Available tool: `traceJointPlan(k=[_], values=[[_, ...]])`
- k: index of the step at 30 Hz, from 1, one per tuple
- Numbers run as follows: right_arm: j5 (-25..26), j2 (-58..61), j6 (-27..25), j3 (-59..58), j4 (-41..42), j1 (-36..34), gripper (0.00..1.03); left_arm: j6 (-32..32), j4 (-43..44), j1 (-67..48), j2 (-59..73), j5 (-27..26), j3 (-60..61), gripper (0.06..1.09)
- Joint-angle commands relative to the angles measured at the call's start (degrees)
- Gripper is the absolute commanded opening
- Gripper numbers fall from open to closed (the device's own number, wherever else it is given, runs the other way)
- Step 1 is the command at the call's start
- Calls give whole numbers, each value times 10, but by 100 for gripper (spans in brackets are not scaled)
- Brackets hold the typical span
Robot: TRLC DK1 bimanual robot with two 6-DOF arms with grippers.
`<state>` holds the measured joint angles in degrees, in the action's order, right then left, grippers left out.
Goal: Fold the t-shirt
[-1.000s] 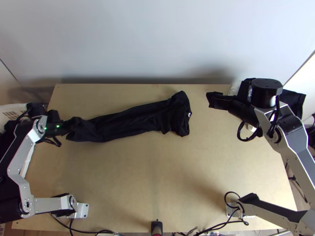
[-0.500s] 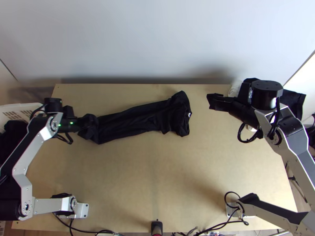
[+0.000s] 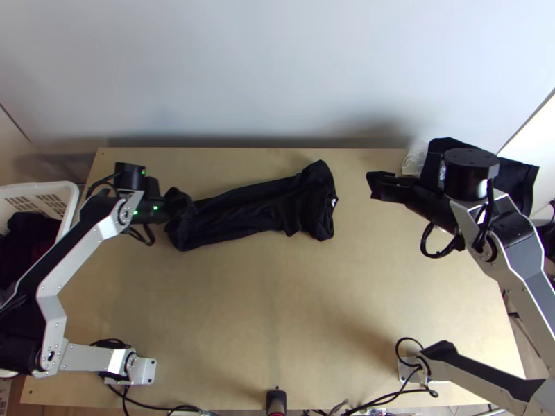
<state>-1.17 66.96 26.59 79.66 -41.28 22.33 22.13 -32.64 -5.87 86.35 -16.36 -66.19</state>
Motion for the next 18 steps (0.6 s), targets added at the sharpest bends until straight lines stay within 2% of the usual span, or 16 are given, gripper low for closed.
traceJointPlan(k=[1, 18], values=[[-1, -15, 1, -21, 1, -8, 97, 20, 7, -50, 43, 9, -45, 9], [-1, -60, 5, -82, 4, -37, 97, 56, 7, -187, 155, 36, -187, 9]])
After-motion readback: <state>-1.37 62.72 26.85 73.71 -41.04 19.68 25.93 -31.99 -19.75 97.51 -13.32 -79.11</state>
